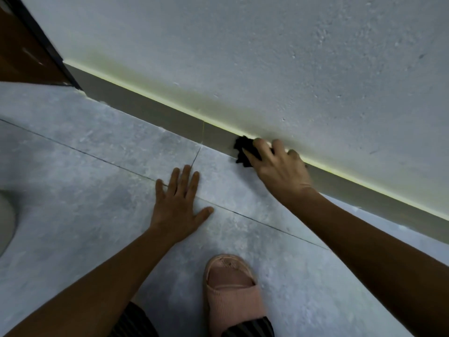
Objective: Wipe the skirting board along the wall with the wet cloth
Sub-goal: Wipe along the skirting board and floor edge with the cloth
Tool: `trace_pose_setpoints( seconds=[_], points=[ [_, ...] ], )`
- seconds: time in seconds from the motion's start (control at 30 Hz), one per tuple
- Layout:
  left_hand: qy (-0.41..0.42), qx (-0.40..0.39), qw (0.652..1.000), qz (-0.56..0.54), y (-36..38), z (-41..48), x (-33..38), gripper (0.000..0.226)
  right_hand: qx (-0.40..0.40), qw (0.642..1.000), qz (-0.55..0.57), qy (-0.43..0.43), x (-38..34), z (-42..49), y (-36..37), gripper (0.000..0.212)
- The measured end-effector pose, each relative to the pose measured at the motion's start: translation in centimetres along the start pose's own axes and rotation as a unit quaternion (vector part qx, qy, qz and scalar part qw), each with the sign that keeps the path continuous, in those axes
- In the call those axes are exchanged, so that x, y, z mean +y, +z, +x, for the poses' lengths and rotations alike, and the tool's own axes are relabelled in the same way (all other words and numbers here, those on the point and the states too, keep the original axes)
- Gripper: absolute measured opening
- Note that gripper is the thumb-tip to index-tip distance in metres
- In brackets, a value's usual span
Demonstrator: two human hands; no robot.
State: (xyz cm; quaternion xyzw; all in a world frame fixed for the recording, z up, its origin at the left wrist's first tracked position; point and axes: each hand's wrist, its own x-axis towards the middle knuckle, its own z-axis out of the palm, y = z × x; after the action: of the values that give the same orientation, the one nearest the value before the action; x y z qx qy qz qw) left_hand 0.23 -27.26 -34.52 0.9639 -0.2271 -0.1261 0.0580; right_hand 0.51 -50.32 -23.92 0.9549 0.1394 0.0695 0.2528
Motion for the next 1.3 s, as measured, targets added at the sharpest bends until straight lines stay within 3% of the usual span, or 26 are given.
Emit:
trace_pose_setpoints(
  seconds=[0.27, 0.33, 0.43, 0.5, 0.6, 0.8, 0.9, 1.13, 1.3],
  points=[
    [-0.011, -0.020, 1.000, 0.001, -0.7, 0.1, 0.4, 0.094, -0.079, 0.996, -0.028, -0.038, 1.2, -2.9, 2.7, 0.037],
    [0.000, -0.004, 1.000, -0.009, -0.7, 0.1, 1.2, 0.092, -0.099, 0.995, -0.015, -0.014, 2.4, -5.3, 3.2, 0.044],
    [0.076, 0.042, 0.996, -0.021, -0.3, 0.4, 4.0, 0.082, -0.070, 0.997, 0.013, 0.043, 2.9, -6.0, 2.1, 0.053],
    [0.104, 0.022, 0.994, -0.035, 0.1, 0.7, 5.9, 0.082, -0.035, 0.997, 0.024, 0.058, 2.3, -4.5, 1.2, 0.054],
    [0.083, -0.028, 0.996, -0.031, 0.5, 0.8, 7.2, 0.088, -0.029, 0.999, 0.025, 0.031, 1.2, -2.1, 0.6, 0.058],
    [0.088, -0.025, 0.996, -0.008, 0.1, 0.6, 6.8, 0.089, -0.098, 0.995, 0.006, -0.013, 1.7, -4.1, 3.1, 0.053],
    [0.087, -0.017, 0.996, -0.012, 0.3, 0.5, 6.9, 0.088, -0.119, 0.993, 0.007, 0.005, 3.8, -7.2, 3.4, 0.055],
    [0.086, 0.012, 0.996, 0.000, 0.8, 0.5, 7.0, 0.085, -0.009, 0.999, 0.023, 0.027, 3.6, -5.0, 1.7, 0.057],
    [0.088, 0.009, 0.996, 0.005, 0.9, 0.4, 7.1, 0.086, -0.085, 0.996, 0.015, -0.005, 2.7, -6.1, 3.7, 0.055]
  ],
)
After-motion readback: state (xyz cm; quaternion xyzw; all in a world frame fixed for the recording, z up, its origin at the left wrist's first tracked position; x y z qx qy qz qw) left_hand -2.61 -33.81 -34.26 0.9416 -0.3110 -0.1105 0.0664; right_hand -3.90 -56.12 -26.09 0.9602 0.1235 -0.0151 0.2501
